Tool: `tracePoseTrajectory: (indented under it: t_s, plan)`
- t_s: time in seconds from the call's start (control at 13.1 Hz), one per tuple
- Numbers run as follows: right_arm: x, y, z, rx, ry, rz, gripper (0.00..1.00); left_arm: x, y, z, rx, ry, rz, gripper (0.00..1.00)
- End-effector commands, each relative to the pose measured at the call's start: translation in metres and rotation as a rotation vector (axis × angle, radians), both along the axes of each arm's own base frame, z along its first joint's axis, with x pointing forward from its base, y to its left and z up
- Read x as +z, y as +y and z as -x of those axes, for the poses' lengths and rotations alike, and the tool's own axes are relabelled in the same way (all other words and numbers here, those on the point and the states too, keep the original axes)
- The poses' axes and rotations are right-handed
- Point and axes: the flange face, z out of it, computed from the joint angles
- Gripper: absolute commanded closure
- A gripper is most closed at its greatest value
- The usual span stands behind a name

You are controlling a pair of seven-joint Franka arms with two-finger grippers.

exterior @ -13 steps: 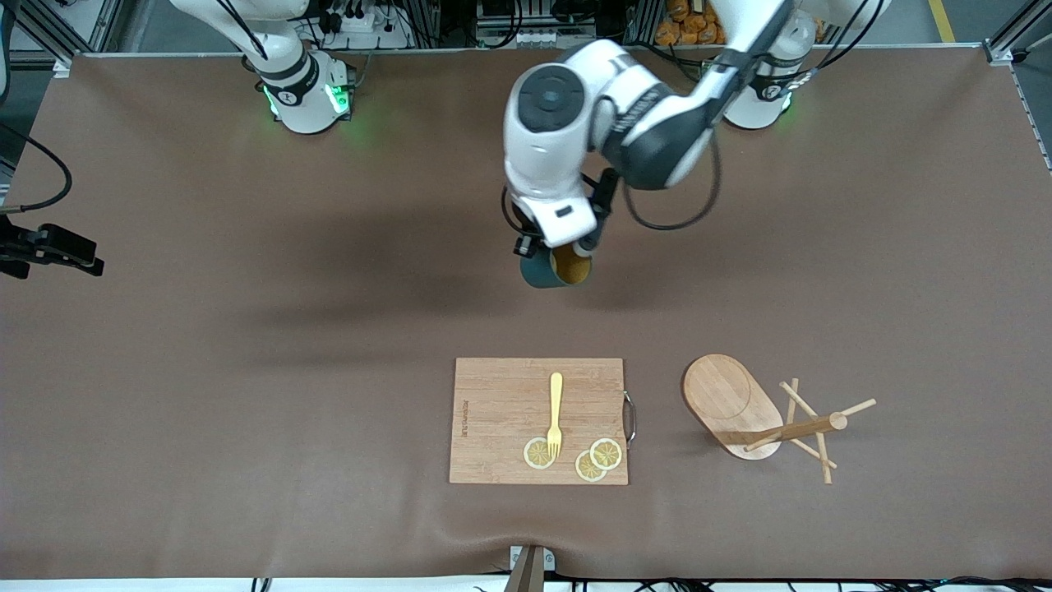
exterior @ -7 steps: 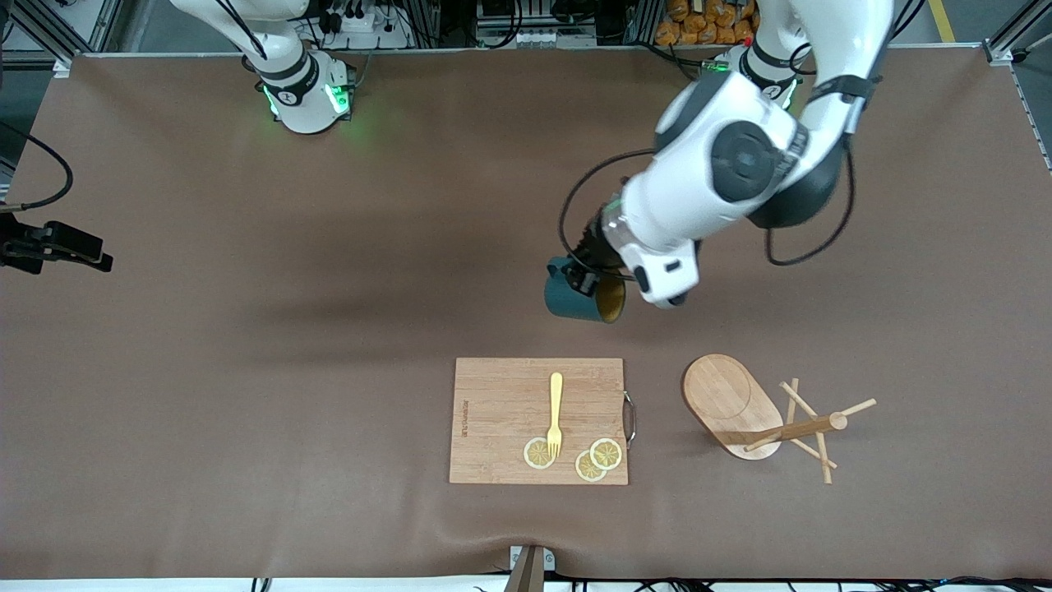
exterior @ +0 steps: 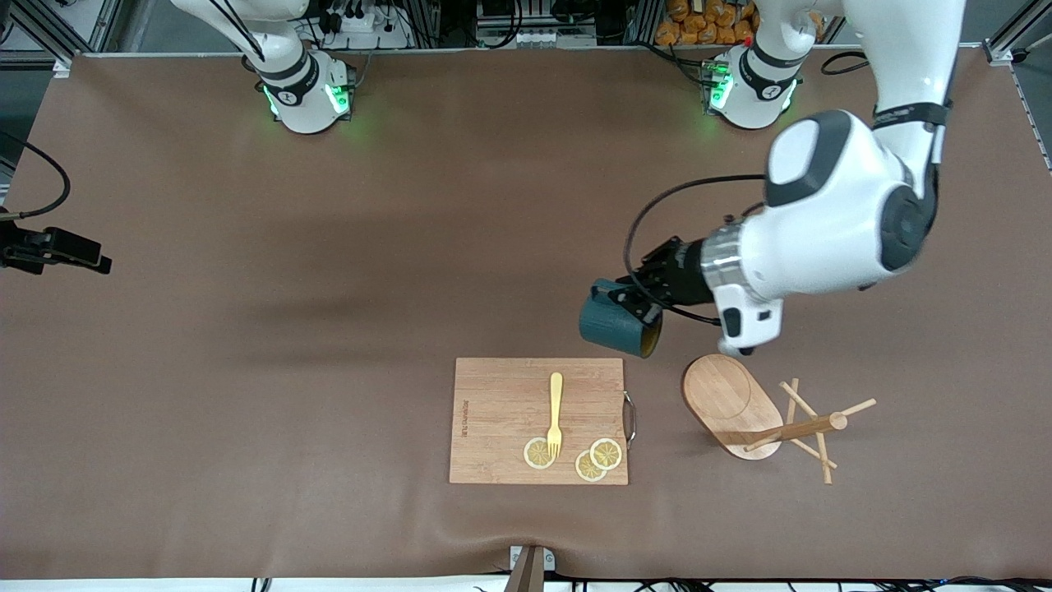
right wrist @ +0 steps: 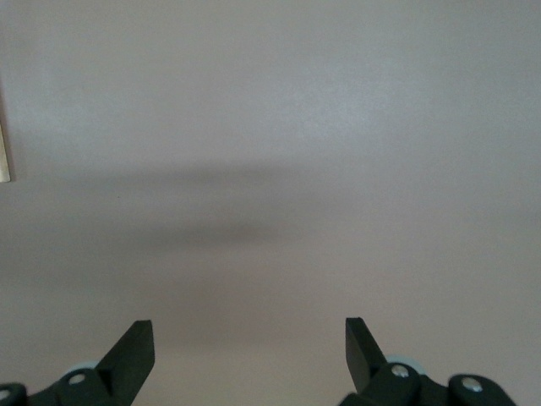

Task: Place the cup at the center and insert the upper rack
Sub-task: 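Lift the mug with the left gripper and carry it to the mug tree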

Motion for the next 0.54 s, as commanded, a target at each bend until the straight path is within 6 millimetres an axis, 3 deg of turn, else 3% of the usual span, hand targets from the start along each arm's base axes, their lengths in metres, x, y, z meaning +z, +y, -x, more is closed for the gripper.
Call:
tracePoseTrajectory:
  t_s: [0.0, 0.31, 0.46]
  plan:
    - [-0.002, -0.002, 0.000, -0.014, -0.001, -0.005, 0.00, 0.007, 0.051, -0.006, -0.051, 0.007, 0.116, 1.00]
    - [0.001, -0.001, -0.005, -0.001, -0.045, 0.018, 0.00, -0.004, 0.117, -0.019, -0.128, 0.001, 0.240, 1.00]
    - [0.001, -0.001, -0.006, 0.002, -0.046, 0.032, 0.00, -0.020, 0.153, -0.027, -0.161, -0.009, 0.321, 1.00]
